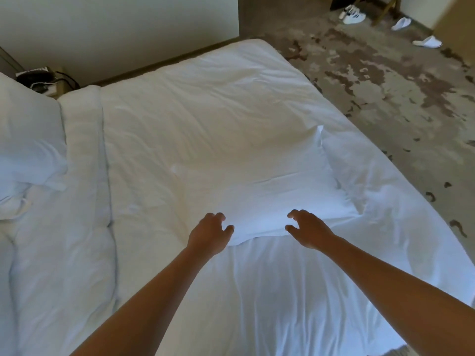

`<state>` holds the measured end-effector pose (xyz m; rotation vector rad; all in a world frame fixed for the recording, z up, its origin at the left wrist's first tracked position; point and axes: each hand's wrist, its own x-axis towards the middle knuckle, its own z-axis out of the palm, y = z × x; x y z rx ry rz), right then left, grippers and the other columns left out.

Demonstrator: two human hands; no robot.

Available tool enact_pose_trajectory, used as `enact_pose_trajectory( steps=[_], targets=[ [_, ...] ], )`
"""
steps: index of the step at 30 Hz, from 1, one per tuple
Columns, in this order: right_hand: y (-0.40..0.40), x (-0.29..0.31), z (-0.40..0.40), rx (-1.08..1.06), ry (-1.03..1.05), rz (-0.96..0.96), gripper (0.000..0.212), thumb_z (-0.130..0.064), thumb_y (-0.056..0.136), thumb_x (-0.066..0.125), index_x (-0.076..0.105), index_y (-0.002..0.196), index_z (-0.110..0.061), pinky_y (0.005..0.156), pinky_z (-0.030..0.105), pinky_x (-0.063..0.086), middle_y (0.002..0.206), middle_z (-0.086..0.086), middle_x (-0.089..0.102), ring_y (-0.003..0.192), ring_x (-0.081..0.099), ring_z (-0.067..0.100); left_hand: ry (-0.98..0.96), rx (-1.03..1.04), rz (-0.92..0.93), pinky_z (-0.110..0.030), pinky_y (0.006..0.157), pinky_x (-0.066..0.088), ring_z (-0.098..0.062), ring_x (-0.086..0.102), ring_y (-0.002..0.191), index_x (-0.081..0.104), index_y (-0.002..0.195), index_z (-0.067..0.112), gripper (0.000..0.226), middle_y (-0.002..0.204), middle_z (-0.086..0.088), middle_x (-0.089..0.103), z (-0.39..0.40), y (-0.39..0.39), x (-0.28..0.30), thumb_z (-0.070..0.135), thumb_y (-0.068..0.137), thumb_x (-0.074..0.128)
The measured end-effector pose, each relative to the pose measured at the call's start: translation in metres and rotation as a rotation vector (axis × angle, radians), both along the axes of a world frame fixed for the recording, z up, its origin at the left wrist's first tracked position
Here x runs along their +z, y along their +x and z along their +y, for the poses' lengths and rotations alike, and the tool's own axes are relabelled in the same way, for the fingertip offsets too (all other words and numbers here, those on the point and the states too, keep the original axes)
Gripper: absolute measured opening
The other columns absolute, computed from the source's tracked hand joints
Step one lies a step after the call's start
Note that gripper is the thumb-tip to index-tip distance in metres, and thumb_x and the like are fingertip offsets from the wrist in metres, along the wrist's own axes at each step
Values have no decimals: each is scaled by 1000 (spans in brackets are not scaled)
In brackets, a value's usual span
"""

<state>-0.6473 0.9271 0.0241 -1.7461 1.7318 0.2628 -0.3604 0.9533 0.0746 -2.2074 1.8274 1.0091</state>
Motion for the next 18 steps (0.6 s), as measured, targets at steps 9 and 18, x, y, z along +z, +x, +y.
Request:
enact_pose_trajectory(
  steps=[9,18],
  targets=[
    [15,-51,-150,26,-52,-37,58,-40,107,54,39,160,-21,119,40,40,166,3,38,150,43,25,22,12,-47,-48,114,37,-27,26,152,36,157,21,68,160,-9,37,-150,-9,-68,52,97,50],
    [69,-156,-322,191,-276,63,64,-52,108,43,41,161,-16,129,43,20,169,10,38,157,34,24,105,16,-87,-76,110,22,-29,6,157,45,145,41,65,165,1,21,-254,0,-193,71,88,50]
  ],
)
